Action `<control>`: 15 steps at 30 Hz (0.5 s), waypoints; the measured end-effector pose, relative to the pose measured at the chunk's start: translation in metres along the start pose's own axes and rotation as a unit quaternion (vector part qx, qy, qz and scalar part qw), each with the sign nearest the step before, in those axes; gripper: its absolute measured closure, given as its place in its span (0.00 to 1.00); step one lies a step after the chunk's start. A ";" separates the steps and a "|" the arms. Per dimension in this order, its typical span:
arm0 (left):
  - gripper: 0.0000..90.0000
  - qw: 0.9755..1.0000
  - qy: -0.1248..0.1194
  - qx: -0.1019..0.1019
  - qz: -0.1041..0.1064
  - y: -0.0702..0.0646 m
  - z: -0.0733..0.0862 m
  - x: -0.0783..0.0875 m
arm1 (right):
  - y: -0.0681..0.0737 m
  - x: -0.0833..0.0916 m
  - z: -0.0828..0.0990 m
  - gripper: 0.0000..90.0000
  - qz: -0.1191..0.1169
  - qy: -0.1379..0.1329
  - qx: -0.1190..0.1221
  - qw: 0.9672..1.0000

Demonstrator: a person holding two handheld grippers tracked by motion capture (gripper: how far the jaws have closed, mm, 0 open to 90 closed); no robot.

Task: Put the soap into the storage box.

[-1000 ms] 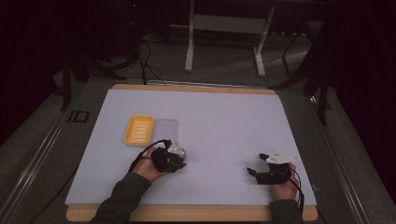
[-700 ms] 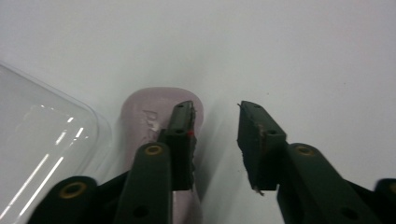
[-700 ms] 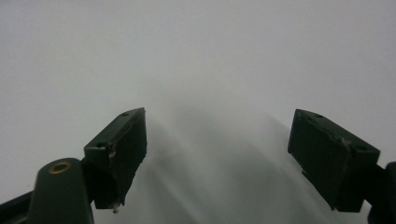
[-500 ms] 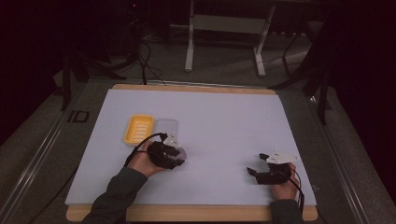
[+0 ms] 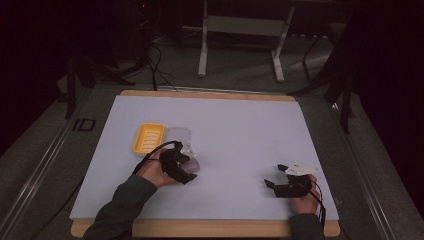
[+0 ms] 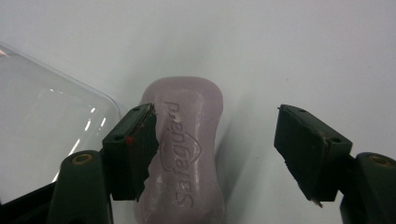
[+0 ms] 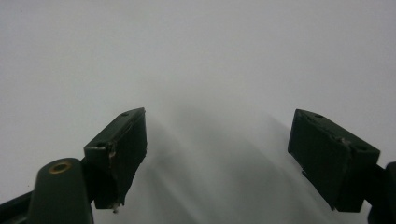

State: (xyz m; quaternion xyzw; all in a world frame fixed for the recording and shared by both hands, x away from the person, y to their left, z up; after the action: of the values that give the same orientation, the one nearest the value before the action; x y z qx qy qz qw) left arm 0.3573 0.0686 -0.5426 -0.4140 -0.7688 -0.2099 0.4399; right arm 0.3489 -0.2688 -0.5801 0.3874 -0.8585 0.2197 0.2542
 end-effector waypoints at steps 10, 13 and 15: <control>0.22 1.000 0.018 0.003 -0.013 0.015 -0.001 0.000 | 0.000 0.000 0.000 0.21 -0.001 0.001 0.001 1.000; 0.22 0.999 0.028 0.001 -0.017 0.019 0.000 -0.001 | 0.001 0.000 0.000 0.21 -0.001 0.003 0.001 1.000; 0.22 0.999 0.032 -0.003 -0.011 0.020 0.000 -0.003 | 0.001 0.000 0.000 0.21 0.000 0.004 0.002 1.000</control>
State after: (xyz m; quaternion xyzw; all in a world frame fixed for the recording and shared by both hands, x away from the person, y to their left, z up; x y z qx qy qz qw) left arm 0.3744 0.0786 -0.5460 -0.3996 -0.7581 -0.2305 0.4610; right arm 0.3486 -0.2683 -0.5806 0.3874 -0.8569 0.2227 0.2571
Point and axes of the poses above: each handheld gripper's, and its own axes: x roughly backward along the jaws, z roughly out of its underside, y roughly to its left, the point moved 7 cm from there along -x, roughly forward along the jaws, and after that the axes turned 9 degrees about x, right-handed, at the moved point
